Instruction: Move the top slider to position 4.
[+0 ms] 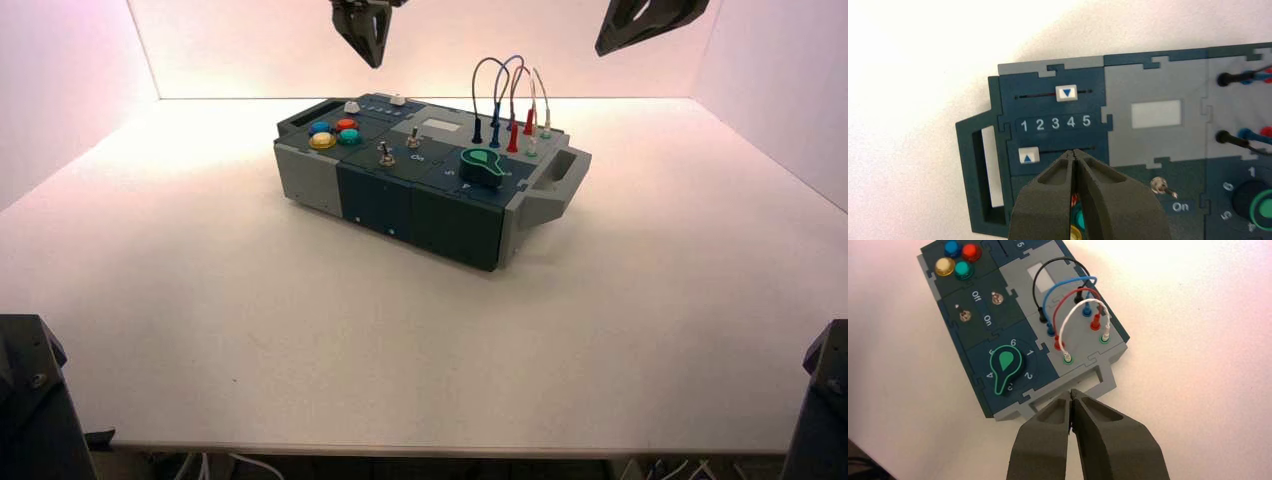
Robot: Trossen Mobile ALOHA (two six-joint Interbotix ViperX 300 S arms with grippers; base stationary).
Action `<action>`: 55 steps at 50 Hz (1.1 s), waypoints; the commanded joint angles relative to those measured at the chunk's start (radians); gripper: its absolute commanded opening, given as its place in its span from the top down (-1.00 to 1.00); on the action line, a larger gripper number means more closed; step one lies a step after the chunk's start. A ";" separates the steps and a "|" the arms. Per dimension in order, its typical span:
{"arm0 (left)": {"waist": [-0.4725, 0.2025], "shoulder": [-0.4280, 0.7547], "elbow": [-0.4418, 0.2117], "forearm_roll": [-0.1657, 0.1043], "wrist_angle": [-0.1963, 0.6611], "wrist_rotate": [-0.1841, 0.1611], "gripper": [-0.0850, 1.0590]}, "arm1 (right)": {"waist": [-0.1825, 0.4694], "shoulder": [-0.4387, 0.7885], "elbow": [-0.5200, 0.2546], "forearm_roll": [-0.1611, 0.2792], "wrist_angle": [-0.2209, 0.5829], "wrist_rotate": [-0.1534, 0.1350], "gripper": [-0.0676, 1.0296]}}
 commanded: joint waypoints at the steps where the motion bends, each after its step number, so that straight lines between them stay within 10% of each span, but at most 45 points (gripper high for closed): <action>1: -0.008 -0.124 0.061 -0.009 -0.048 -0.003 0.91 | 0.002 -0.012 -0.003 0.008 -0.026 0.002 0.92; 28: -0.014 -0.333 0.341 -0.035 -0.201 -0.006 0.91 | -0.002 -0.051 0.011 -0.008 0.012 0.002 0.91; 55: -0.014 -0.336 0.342 -0.041 -0.235 0.002 0.91 | -0.002 -0.067 0.049 -0.014 -0.051 0.002 0.92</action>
